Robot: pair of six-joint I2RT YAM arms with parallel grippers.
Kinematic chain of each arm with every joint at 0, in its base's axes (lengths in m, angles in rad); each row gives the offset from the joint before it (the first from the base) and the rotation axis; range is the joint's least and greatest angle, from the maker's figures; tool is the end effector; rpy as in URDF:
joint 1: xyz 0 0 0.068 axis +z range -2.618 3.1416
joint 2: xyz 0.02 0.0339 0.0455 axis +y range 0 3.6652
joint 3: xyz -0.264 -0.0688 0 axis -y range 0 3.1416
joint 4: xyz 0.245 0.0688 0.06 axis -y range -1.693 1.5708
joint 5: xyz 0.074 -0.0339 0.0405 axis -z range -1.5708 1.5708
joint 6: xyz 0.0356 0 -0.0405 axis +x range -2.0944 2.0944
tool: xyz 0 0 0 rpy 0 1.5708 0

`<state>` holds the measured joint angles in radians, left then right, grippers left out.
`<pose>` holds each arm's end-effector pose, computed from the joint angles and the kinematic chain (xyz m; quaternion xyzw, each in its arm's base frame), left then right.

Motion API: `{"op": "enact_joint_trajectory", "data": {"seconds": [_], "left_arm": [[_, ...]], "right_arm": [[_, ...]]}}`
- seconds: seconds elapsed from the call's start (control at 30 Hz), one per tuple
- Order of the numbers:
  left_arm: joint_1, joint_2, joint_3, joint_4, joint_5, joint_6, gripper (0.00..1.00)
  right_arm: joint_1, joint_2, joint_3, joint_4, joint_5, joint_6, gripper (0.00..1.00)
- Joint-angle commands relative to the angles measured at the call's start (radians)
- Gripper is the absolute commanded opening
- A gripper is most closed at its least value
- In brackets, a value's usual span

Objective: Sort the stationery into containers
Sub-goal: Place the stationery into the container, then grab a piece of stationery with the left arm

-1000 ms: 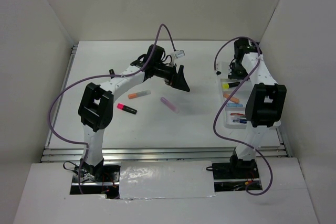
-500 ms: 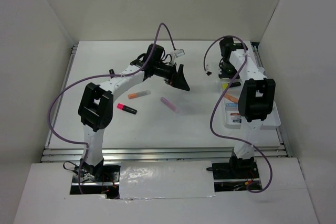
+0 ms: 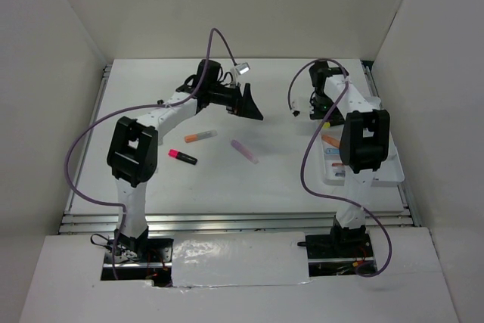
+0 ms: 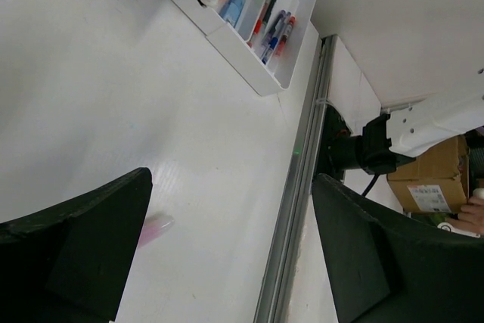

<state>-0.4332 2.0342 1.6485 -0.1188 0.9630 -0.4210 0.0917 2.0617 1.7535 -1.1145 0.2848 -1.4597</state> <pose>0.4145 -0.2239 0.2675 0.2400 0.7618 -0.5496 0.2448 0.4113 0.0278 0.2222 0.6837 -0.7121 0.1560 0.0327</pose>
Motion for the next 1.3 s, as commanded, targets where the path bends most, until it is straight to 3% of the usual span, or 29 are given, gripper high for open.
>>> {"op": "enact_joint_trajectory", "data": {"seconds": [0.0,0.1,0.33,0.53,0.63,0.67,0.73,0.77,0.83,1.03,1.27], "left_arm": [[0.020,-0.075,-0.001,0.070,0.029,-0.018,0.99],[0.034,-0.088,-0.009,0.064,0.023,-0.015,0.99],[0.080,-0.172,-0.053,-0.080,-0.067,0.118,0.99],[0.168,-0.302,-0.121,-0.346,-0.109,0.538,0.99],[0.249,-0.385,-0.186,-0.511,-0.095,0.808,0.99],[0.263,-0.408,-0.211,-0.616,-0.090,0.975,0.98],[0.283,-0.408,-0.223,-0.738,-0.133,1.213,0.90],[0.281,-0.404,-0.243,-0.842,-0.156,1.288,0.88],[0.278,-0.401,-0.277,-0.889,-0.230,1.426,0.83],[0.300,-0.391,-0.421,-0.869,-0.360,1.617,0.72],[0.353,-0.341,-0.447,-0.782,-0.445,1.731,0.69]], "right_arm": [[0.003,0.006,-0.011,0.005,0.016,-0.013,0.16],[0.005,0.009,-0.015,0.005,0.027,-0.010,0.22],[0.003,-0.005,-0.032,0.038,0.030,-0.007,0.52],[0.002,-0.040,-0.020,0.076,-0.021,0.004,0.53],[0.009,-0.110,0.052,0.048,-0.133,0.041,0.51],[0.013,-0.127,0.072,0.026,-0.171,0.076,0.50],[0.025,-0.197,0.104,0.009,-0.278,0.139,0.50],[0.028,-0.222,0.107,-0.007,-0.335,0.162,0.50],[0.032,-0.311,0.090,-0.010,-0.458,0.235,0.50],[0.071,-0.535,-0.040,-0.024,-0.723,0.445,0.50],[0.126,-0.715,-0.227,0.002,-0.849,0.608,0.51]]}}
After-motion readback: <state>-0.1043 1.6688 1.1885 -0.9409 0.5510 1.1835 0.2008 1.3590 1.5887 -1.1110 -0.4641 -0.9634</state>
